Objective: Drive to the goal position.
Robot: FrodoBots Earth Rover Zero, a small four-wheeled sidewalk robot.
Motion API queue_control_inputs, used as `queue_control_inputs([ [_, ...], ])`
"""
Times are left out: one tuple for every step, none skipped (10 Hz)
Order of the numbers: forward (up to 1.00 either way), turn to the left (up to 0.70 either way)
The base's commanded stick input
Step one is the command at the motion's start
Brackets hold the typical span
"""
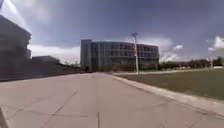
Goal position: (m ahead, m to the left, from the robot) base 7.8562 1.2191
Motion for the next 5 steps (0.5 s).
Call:
queue_control_inputs([
  [0.7, 0.0],
  [0.7, 0.0],
  [0.7, 0.0],
  [0.7, 0.0],
  [0.7, 0.0],
])
